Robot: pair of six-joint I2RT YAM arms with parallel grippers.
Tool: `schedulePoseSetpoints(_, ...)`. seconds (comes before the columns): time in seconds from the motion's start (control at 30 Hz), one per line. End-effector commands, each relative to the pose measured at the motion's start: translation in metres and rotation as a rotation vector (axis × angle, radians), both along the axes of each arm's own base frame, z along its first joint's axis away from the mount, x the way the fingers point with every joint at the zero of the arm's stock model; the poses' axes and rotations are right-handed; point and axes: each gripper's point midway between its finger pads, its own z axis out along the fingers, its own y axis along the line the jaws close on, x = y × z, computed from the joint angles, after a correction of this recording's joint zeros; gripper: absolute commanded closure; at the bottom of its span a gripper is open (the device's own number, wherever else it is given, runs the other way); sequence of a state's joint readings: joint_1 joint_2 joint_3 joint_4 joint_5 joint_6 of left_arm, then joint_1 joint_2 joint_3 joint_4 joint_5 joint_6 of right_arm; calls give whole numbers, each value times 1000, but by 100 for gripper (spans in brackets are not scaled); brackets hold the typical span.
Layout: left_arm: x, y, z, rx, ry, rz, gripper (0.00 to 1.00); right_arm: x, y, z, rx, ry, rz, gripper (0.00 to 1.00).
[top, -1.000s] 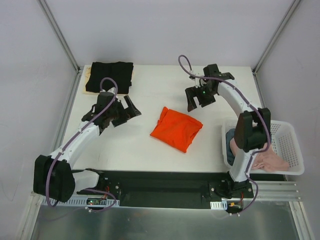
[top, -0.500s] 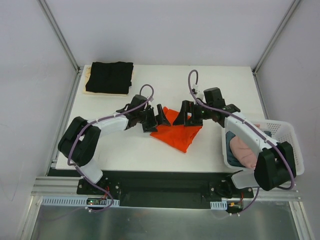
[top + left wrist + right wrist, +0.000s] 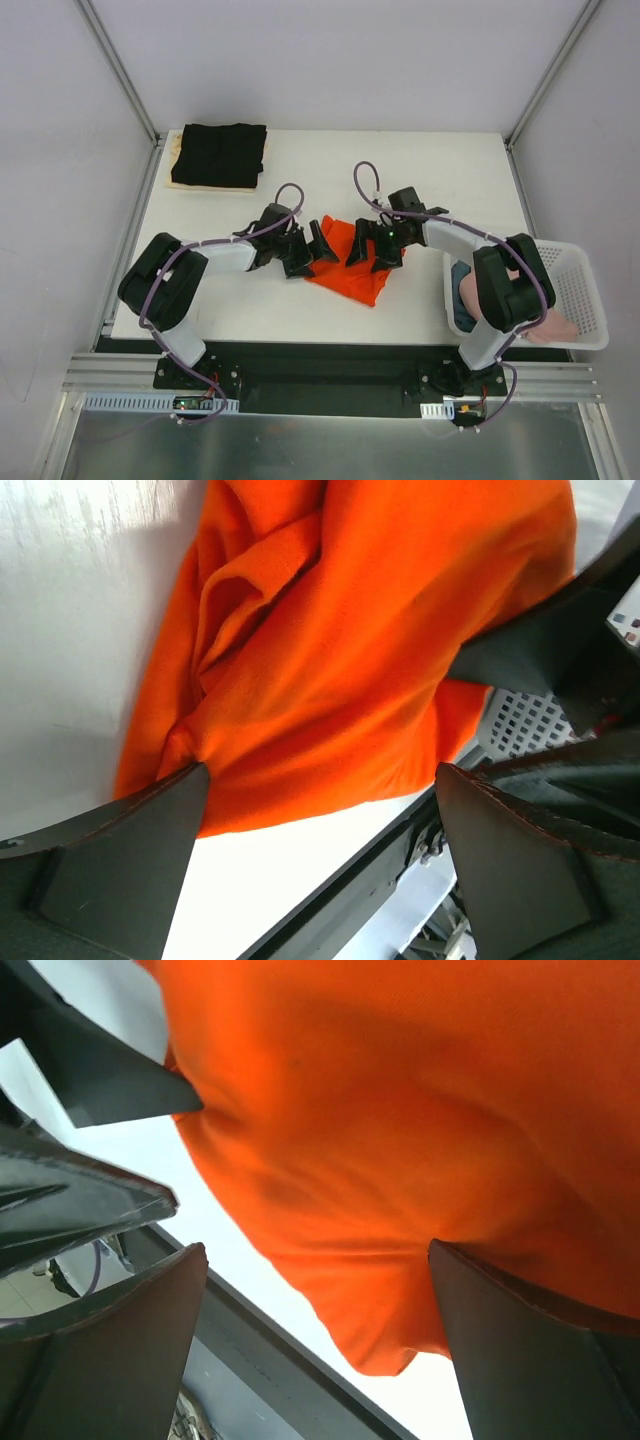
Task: Fold and stack the t-shirts
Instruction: Smooth out wrinkles on the folded tshirt
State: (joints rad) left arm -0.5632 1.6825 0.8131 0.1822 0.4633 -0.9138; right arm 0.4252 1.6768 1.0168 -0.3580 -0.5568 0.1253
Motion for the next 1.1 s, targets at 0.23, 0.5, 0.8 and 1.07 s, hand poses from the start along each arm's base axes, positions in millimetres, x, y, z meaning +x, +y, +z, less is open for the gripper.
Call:
schedulePoseSetpoints(0.23,-52,36,-32,80,95,33,1,-3,10,-4,47,-96,227,3)
schedulePoseSetpoints(0.5,-69,64,23,65,-90,75,1,-30,14,56,-48,-321,329,3)
schedulePoseSetpoints(0.8,-6,78,71,231,-322,170,1,15,-59,96,-369,-572,-102,3)
schedulePoseSetpoints(1.07,34,5,84,101,-244,-19,5,-8,-4,92,45,-361,-9,3)
